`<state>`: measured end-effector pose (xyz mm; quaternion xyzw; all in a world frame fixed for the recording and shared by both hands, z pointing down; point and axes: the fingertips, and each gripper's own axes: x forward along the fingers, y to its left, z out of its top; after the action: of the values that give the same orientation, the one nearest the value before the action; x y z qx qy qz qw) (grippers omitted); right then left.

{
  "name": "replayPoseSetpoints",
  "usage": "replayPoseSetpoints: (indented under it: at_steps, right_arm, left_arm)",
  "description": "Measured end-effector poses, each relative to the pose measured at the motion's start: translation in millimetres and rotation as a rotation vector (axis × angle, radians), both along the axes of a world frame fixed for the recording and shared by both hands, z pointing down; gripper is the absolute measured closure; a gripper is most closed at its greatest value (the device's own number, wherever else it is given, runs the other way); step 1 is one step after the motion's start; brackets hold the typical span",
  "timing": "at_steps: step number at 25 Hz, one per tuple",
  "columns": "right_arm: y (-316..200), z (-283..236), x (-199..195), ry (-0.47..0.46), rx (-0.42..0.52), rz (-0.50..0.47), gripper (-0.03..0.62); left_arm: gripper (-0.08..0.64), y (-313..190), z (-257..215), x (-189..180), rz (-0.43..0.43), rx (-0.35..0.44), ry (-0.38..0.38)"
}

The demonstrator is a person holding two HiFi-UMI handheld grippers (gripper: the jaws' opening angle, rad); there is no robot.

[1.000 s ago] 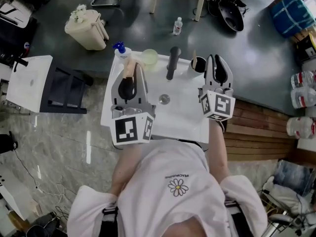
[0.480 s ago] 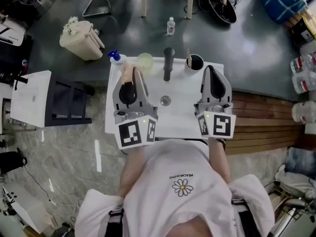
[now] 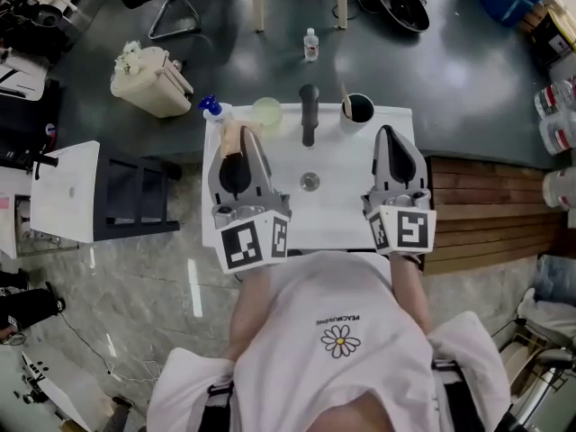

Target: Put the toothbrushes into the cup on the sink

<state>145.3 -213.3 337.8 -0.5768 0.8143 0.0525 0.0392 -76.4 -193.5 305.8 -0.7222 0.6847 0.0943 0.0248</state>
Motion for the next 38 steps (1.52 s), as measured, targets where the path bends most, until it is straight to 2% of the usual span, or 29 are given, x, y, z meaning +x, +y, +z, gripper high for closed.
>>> replayPoseSetpoints:
  at_steps: [6, 9, 14, 17, 21, 26, 30, 34, 38]
  right_arm:
    - [-0.5, 0.7, -6.3, -0.030, -0.023, -0.036, 0.580]
    - [0.7, -5.1, -9.5, -0.050, -0.021, -0.055, 0.580]
    - [4.3, -11.6, -9.9, -0.096, -0.036, -0.076, 0.580]
    - [8.3, -22.4, -6.9, -0.142, -0.039, -0.078, 0.580]
    - [14.8, -27.7, -7.7, -0.146, -0.042, -0.070, 0.580]
    - [20.7, -23.4, -6.7, -0.111, -0.056, -0.044, 0.580]
    - [23.5, -17.4, -2.8, -0.104, -0.072, -0.021, 0.580]
    - [24.8, -14.2, 0.4, -0.106, -0.080, -0.004, 0.580]
    - [25.3, -14.9, 0.6, -0.092, -0.080, 0.003, 0.580]
  left_arm:
    - [0.525, -2.4, -1.2, -4.2, -0.011, 0.012, 0.007]
    - [0.525, -15.6, -3.6, -4.4, 0.006, 0.027, -0.005]
    - [0.525, -39.9, -9.6, -13.0, 0.021, 0.054, 0.023]
    - [0.525, -55.1, -5.3, -16.5, 0.033, 0.043, 0.023]
    - [0.525, -73.0, 5.9, -23.0, 0.039, 0.018, 0.022]
    - [0.525, -96.7, 32.4, -27.0, 0.052, -0.049, 0.054]
    - [0.525, -113.1, 62.6, -30.2, 0.045, -0.118, 0.044]
    - [0.525, -121.7, 95.8, -34.1, 0.037, -0.187, 0.072]
    - [0.525, -127.6, 127.6, -30.7, 0.041, -0.248, 0.045]
